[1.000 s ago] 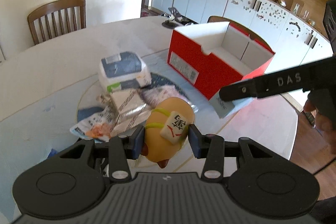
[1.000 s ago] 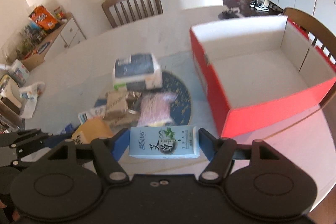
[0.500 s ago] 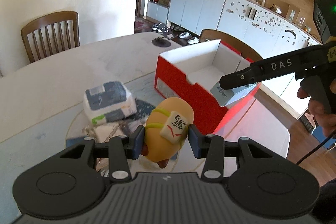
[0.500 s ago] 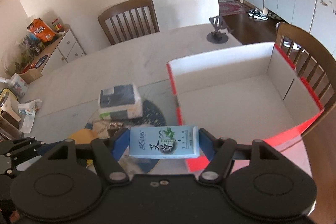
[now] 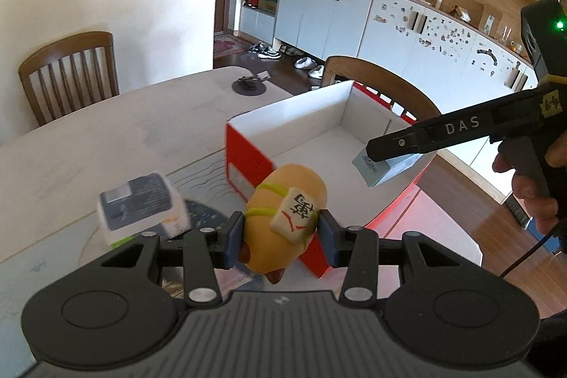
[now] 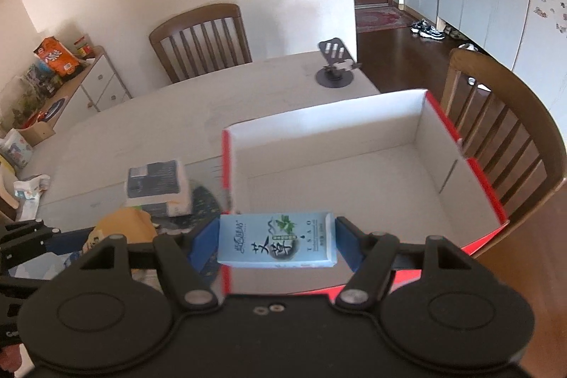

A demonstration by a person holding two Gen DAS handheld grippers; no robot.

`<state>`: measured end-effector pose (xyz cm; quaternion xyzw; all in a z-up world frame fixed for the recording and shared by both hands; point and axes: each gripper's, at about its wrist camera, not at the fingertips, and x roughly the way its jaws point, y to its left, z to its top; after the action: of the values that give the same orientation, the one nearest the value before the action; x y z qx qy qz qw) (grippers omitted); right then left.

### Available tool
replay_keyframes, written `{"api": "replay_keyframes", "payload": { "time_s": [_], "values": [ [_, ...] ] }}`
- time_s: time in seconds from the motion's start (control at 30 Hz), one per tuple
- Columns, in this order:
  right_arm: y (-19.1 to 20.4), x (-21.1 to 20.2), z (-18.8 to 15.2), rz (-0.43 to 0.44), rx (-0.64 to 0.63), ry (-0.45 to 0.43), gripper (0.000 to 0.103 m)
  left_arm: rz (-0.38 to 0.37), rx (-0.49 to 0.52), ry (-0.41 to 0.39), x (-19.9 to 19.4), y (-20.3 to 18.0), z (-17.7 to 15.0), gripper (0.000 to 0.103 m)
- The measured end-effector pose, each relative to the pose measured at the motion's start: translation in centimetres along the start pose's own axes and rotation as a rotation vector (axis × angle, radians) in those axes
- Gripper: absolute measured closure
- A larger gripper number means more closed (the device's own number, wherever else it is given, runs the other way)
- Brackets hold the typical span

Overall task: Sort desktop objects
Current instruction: 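Carry the carton and yellow toy into the red shoebox with both grippers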

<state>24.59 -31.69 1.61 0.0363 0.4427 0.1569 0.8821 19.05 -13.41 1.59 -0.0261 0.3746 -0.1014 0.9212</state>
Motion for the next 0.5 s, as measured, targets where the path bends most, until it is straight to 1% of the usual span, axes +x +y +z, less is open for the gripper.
{"api": "replay_keyframes", "payload": {
  "time_s": [0.3,0.5],
  "values": [
    [-4.1,0.7,0.8,-0.037,0.014,0.001,0.033,-0.024,0.015,0.021,3.8,-2.5,2.5,0.06],
    [-6.2,1.6,1.0,-0.065,0.005,0.02,0.033,-0.042,0.015,0.06,6.8,-3.1,4.1,0.06]
  ]
}}
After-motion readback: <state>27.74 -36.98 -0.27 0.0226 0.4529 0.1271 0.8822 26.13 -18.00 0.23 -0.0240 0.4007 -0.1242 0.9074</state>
